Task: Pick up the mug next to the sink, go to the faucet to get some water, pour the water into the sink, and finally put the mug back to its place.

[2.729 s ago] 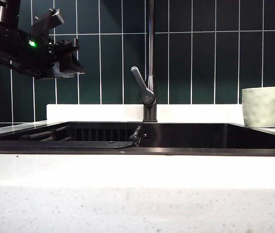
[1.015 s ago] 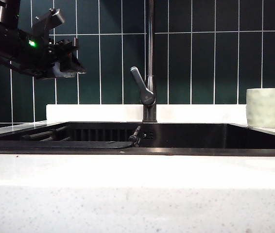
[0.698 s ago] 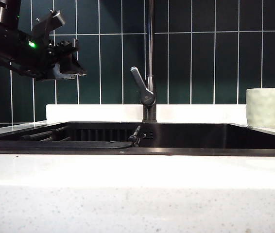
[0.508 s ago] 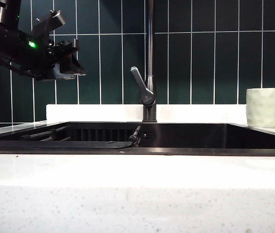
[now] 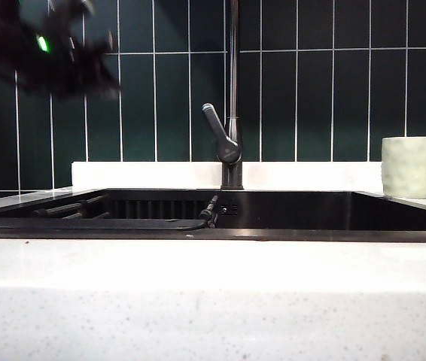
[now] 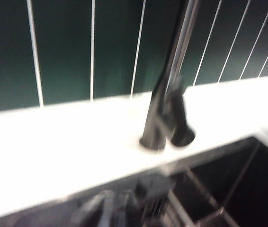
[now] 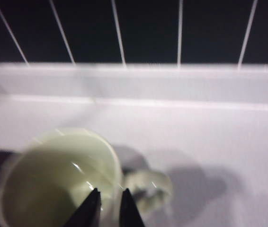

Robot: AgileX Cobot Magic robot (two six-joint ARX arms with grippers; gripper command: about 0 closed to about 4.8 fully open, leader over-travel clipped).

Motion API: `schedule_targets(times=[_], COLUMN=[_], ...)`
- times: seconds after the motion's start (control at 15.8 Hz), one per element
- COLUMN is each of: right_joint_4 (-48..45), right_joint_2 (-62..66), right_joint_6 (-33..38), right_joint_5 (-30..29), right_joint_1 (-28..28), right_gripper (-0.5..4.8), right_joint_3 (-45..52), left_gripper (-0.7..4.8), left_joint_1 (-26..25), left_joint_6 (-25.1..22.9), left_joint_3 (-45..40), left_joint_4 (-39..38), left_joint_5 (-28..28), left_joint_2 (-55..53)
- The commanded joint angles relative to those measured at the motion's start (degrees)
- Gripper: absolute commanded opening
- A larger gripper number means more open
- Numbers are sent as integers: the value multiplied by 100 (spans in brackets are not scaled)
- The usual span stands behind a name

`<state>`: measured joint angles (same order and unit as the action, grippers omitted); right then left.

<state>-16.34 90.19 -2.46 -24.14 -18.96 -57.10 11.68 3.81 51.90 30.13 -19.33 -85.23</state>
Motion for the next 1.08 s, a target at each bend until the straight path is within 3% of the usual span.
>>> schedule_targets(times=[0.06, 0.32, 0.51, 0.63, 0.89, 0.95, 1.08], right_joint_4=[35, 1207, 2382, 2804, 3709, 3910, 4629], right_joint_2=[-420, -1038, -1602, -1937, -3047, -3359, -3991], right_joint_6=[356, 415, 44, -168, -407, -422, -527], right_joint_5=[-111, -817, -927, -922, -920, -925, -920], right_joint_1=[98, 334, 673, 813, 835, 822, 828], right_gripper=[52, 57, 240, 244, 227, 169, 134], right_joint_3=[-15, -15, -15, -15, -15, -15, -15], left_gripper=[-6, -6, 10, 112, 139, 139, 126], left_joint_1=[-7, -7, -7, -7, -7, -7, -7], left_joint_6=[-48, -433, -446, -444, -444, -439, -400], left_joint_3=[13, 0, -35, -184, -1045, -1296, -1838], left_joint_4=[-678, -2004, -3235, -3665, -4417, -4566, -4612], left_joint_5=[33, 452, 181, 162, 291, 422, 621], left_joint_2=[710, 1757, 2345, 2669, 4004, 4378, 5184])
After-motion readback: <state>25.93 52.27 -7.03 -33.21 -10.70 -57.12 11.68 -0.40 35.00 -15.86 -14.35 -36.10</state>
